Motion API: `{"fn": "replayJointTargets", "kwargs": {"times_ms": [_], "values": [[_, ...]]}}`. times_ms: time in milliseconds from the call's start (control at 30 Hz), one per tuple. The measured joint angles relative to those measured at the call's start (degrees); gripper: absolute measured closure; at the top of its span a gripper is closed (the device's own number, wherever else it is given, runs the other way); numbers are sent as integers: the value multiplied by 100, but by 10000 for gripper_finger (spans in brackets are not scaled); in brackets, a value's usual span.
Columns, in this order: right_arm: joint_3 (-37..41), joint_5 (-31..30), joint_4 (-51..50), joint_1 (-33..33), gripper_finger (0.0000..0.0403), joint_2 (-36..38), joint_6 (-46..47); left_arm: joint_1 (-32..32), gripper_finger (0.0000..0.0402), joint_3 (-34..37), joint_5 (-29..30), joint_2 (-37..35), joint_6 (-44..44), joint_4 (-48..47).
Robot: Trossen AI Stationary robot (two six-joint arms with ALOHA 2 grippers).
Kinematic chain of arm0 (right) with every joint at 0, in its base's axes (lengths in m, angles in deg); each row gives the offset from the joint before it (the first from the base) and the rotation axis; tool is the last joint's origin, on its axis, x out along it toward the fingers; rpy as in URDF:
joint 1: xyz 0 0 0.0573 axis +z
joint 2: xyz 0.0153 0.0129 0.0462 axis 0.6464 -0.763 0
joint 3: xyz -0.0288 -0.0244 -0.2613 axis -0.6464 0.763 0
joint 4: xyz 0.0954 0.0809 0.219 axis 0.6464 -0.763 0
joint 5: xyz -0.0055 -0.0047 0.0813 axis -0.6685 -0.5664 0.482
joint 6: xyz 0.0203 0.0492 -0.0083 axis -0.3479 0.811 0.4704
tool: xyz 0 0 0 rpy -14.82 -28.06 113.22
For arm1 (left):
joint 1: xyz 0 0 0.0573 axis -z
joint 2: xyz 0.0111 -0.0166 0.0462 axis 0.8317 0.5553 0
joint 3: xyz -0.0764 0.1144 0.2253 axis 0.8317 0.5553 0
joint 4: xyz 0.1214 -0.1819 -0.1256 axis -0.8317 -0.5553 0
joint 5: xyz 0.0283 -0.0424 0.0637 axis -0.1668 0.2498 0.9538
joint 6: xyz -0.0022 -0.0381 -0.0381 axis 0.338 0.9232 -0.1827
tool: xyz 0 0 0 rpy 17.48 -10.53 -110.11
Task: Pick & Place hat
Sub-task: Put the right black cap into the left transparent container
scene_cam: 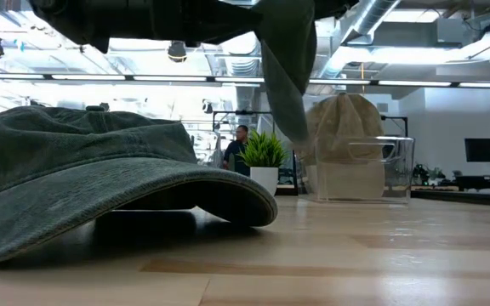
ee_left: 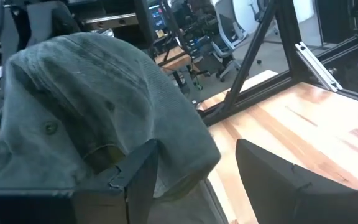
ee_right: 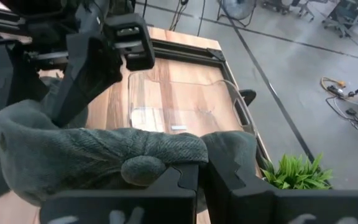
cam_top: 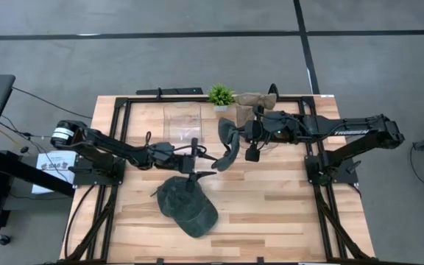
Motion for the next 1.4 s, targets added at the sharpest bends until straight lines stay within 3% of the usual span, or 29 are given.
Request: {"fn": "replayJointTargets", "kwargs": {"times_ms": [667, 833, 1100, 1400], "values": [[2, 25, 136, 0, 403, -411, -143, -31, 196, -2, 110, 82, 155, 470], [2, 62, 319, 5, 403, -566, -254, -31, 246, -2, 211, 82, 233, 464], [0, 149, 362, 61, 403, -517, -302, -31, 385, -2, 278, 82, 481, 466], [0, 153, 328, 272, 403, -496, -364, 126, 396, -2, 214, 42, 479, 451]]}}
